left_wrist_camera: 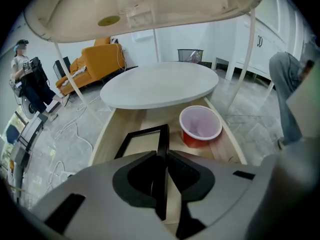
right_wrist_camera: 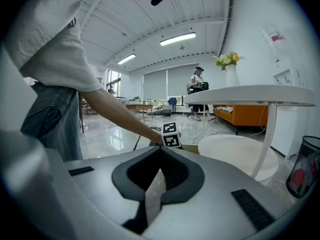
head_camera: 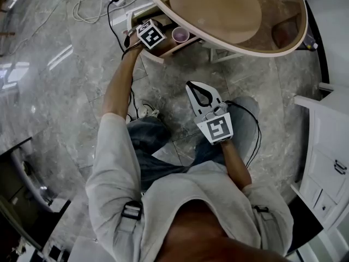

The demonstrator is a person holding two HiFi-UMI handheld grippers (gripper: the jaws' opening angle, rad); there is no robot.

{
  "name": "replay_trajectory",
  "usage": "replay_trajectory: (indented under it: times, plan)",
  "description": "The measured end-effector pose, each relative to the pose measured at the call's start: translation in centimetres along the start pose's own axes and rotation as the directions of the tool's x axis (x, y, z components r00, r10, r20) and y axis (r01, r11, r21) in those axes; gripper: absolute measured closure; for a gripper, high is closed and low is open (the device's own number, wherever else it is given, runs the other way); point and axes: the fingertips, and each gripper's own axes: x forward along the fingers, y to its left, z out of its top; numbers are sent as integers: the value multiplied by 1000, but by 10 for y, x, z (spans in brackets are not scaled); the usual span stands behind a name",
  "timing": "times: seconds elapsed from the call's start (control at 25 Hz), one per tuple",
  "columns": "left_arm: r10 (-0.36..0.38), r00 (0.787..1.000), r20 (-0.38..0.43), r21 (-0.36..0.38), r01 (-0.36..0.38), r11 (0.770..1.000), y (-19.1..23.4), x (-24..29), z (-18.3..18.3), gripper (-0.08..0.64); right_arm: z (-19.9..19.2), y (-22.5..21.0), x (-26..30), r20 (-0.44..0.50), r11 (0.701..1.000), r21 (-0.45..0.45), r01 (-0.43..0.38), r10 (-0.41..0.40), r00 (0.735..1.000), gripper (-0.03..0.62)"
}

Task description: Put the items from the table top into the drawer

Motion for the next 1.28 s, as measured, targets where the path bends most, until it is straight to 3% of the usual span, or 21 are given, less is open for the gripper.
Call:
replay_trajectory:
  times: [0.16, 0.32, 0.56, 0.64, 0.72, 0.96, 1.12, 1.28]
  plan:
    - [-19, 1000, 6, 35, 19, 999, -1, 13, 10, 479, -4, -2, 0, -25, 1000, -4, 9, -9, 1000, 569]
    - [-13, 1000, 16, 17, 13, 1000, 8, 15, 18, 477, -5, -3, -2, -32, 1000, -11, 15, -16, 999, 569]
    - [-67, 998, -2, -9, 67, 998, 0, 27, 10, 467, -6, -6, -6, -50, 1000, 18, 25, -24, 998, 569]
    - [-50, 999, -1, -3, 50, 999, 4, 23, 13, 414, -7, -6, -6, -40, 1000, 0, 16, -16, 999, 569]
    - [-46, 999, 11, 8, 46, 999, 3, 20, 18, 411, -6, -6, -6, -32, 1000, -10, 9, -10, 999, 569]
    - [-2, 998, 69, -1, 2, 1000, 5, -4, 26, 475, -5, -3, -9, -73, 998, 56, 6, -1, 997, 569]
    - [52, 992, 112, -72, -44, 996, 13, -29, 22, 504, 0, -7, -5, -51, 999, 49, -5, 7, 999, 569]
    - [104, 986, 134, -85, -94, 992, 13, -54, 16, 534, 8, -11, -4, -22, 999, 35, -15, 16, 1000, 569]
